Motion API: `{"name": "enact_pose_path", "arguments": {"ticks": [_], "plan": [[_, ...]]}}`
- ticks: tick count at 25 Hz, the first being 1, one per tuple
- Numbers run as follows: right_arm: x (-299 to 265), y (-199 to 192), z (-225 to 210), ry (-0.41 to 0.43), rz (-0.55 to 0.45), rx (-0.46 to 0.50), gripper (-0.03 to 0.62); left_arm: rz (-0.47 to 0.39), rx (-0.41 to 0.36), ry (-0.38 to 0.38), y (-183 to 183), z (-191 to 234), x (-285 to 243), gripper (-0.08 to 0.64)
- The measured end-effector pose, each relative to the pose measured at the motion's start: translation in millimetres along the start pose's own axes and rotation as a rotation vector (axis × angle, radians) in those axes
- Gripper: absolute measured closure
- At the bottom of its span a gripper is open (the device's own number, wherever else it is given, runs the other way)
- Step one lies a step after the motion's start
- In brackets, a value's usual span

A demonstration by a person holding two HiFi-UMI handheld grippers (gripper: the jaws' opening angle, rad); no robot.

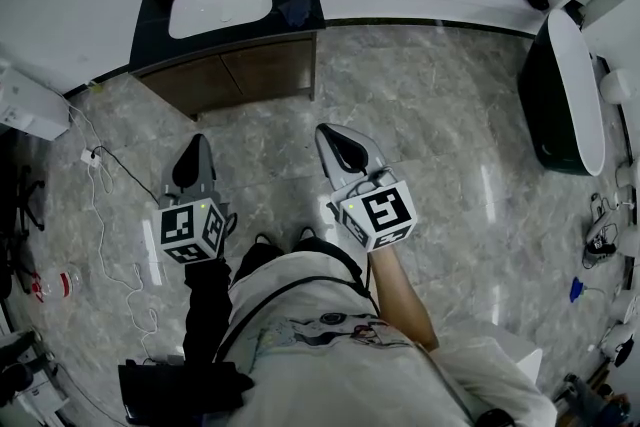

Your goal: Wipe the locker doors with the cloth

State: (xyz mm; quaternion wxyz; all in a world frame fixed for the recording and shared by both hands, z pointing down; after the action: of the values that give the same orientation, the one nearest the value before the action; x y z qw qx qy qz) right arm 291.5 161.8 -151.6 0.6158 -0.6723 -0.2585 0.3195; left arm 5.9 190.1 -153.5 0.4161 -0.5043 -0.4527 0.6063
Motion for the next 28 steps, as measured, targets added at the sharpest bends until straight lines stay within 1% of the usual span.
{"name": "enact_pose_path", "arguments": {"ticks": [4, 10, 14, 18, 21, 25, 28], "plan": [[-8, -5, -6, -0.005, 0.011, -0.015, 0.588, 0.017, -0.007, -0.005, 0, 3, -11, 0.561], [-44, -13, -10, -0.002, 0.054, -0.018, 0.588, 0.016, 0.002, -0.012, 1, 24, -50, 0.561], [-87, -14, -19, -0.027, 0.082, 0.001, 0.588, 0.005, 0.024, -0.06, 4, 48, -100, 0.561], [-142, -5, -31, -0.057, 0.095, 0.001, 0.588, 0.001, 0.032, -0.114, 21, 76, -155, 0.561], [-189, 5, -38, -0.069, 0.107, 0.016, 0.588, 0.013, 0.016, -0.172, 34, 96, -194, 0.561], [-243, 10, -41, -0.077, 0.122, 0.006, 0.588, 0.035, 0.028, -0.22, 42, 123, -235, 0.561], [-271, 8, -44, -0.085, 0.16, 0.007, 0.588, 0.056, 0.037, -0.252, 42, 137, -264, 0.561]]}}
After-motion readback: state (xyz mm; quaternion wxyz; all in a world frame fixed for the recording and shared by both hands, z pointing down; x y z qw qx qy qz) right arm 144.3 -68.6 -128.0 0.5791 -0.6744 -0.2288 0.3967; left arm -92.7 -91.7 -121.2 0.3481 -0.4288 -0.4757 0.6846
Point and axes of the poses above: the fingertips, and each gripper's own axes: x backward along the fingers, z to its left, y out of its top, the point moved 10 cm from there along x, backward along the fingers, and after that the axes turned 3 degrees about x, right-handed, at the moved point
